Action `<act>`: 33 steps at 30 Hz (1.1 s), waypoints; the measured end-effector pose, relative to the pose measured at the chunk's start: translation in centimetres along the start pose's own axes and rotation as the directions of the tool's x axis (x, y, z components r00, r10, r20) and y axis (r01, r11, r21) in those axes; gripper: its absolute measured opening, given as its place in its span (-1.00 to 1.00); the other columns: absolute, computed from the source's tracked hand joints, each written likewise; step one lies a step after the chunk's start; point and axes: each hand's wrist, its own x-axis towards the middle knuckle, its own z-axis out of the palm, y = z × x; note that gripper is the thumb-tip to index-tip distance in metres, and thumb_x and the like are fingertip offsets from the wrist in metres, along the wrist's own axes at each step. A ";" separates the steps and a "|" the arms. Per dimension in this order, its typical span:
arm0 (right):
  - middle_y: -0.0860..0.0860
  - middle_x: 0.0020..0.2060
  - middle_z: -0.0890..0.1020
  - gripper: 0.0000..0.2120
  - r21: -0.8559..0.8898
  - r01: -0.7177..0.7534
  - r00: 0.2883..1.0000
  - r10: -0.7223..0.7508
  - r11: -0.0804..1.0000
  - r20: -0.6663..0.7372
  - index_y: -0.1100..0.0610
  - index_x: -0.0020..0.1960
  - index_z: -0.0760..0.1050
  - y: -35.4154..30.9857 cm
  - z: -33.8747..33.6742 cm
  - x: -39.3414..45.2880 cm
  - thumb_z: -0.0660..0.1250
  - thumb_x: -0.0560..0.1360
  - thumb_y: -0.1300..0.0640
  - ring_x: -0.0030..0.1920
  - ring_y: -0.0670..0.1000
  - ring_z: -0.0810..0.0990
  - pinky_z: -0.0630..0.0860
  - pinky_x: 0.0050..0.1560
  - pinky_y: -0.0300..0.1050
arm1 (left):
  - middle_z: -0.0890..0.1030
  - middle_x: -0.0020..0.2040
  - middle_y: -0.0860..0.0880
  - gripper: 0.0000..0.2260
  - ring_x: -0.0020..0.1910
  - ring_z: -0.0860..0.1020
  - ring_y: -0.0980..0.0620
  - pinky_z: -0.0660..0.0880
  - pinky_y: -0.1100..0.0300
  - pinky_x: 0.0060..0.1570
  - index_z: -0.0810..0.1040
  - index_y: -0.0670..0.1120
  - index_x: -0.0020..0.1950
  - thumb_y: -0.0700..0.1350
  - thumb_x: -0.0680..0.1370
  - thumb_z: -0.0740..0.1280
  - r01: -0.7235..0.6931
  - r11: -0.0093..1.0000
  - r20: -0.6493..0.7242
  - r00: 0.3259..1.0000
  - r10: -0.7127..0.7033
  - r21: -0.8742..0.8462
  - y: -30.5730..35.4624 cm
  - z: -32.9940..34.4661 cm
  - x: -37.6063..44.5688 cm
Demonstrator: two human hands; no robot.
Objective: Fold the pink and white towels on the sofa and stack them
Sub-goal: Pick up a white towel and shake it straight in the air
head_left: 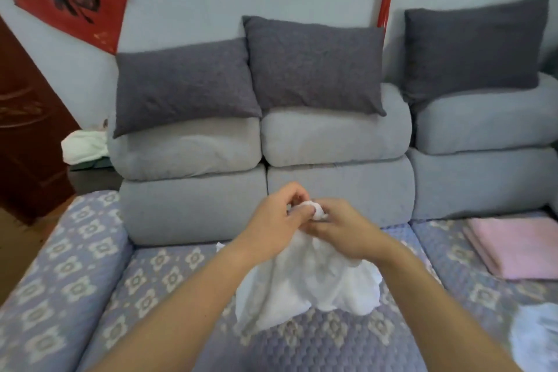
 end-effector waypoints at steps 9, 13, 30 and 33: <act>-0.02 -0.43 0.44 -0.68 0.210 -0.126 0.909 0.198 0.970 -0.366 0.18 -0.30 0.48 1.6 -2.1 -1.8 0.39 0.57 0.05 -0.40 -0.07 0.39 0.32 -0.35 -0.15 | 0.54 -0.03 0.03 -0.77 -0.11 0.54 -0.02 0.52 0.14 -0.10 0.43 0.18 0.00 -0.14 0.57 0.40 0.246 0.949 0.005 0.968 -0.250 -0.196 -4.7 3.1 -8.4; -0.03 -0.42 0.42 -0.67 0.198 -0.059 0.919 0.131 0.978 -0.373 0.31 -0.24 0.48 1.0 -2.4 -1.7 0.39 0.57 0.10 -0.40 -0.09 0.37 0.30 -0.39 -0.21 | 0.61 -0.03 -0.22 -0.88 -0.09 0.54 -0.29 0.51 -0.12 -0.09 0.49 0.14 0.11 -0.10 0.66 0.28 0.208 0.920 -0.008 0.975 -0.223 -0.333 -4.6 2.6 -8.9; 0.16 -0.29 0.58 -0.68 0.283 -0.006 0.989 0.048 0.959 -0.143 0.38 -0.11 0.54 -3.4 -1.8 -1.9 0.38 0.58 0.08 -0.26 0.05 0.55 0.46 -0.19 -0.02 | 0.48 0.17 0.18 -0.64 0.21 0.49 0.16 0.44 0.31 0.17 0.70 -0.04 -0.02 -0.42 0.49 0.23 0.055 0.997 0.033 0.998 -0.057 0.061 -6.5 2.7 -6.6; 0.09 -0.33 0.50 -0.67 0.272 -0.021 0.980 0.074 0.962 -0.186 0.36 -0.16 0.51 -3.5 -2.1 -1.7 0.38 0.58 0.08 -0.28 0.02 0.46 0.38 -0.20 -0.05 | 0.42 0.34 0.21 -0.65 0.36 0.39 0.28 0.38 0.29 0.34 0.68 0.03 0.18 -0.27 0.51 0.27 0.164 0.977 0.269 0.955 -0.122 -0.139 -5.8 2.7 -7.8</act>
